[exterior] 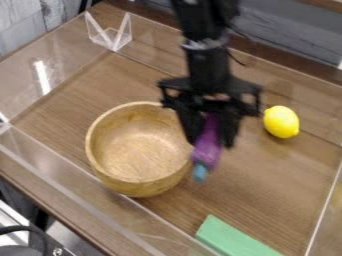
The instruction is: Remove the purple eggplant from inside the brown bowl and put it on the table
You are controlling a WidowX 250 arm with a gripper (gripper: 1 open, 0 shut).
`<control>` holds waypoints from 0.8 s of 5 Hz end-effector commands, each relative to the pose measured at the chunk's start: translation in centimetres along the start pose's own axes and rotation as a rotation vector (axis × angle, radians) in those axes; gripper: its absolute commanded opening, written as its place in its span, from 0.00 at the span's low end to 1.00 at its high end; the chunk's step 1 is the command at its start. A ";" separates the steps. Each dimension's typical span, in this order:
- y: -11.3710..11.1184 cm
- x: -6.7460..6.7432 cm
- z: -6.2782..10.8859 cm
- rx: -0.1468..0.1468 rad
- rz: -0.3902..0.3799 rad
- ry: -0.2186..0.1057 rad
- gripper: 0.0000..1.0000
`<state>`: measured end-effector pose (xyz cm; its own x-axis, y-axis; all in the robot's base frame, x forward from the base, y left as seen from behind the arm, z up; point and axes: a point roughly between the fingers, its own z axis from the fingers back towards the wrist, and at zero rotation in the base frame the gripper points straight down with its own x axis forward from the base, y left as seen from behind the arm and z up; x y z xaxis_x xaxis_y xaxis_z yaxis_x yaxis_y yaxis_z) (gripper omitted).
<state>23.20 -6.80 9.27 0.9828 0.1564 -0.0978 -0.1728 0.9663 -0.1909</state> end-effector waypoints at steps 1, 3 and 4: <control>-2.6 0.4 -0.5 -0.017 -0.002 -0.049 0.00; -3.9 -0.2 -3.2 -0.021 -0.002 -0.050 0.00; -3.8 0.2 -3.6 -0.026 0.000 -0.063 0.00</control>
<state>23.33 -10.98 5.66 0.9836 0.1676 -0.0673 -0.1778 0.9641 -0.1971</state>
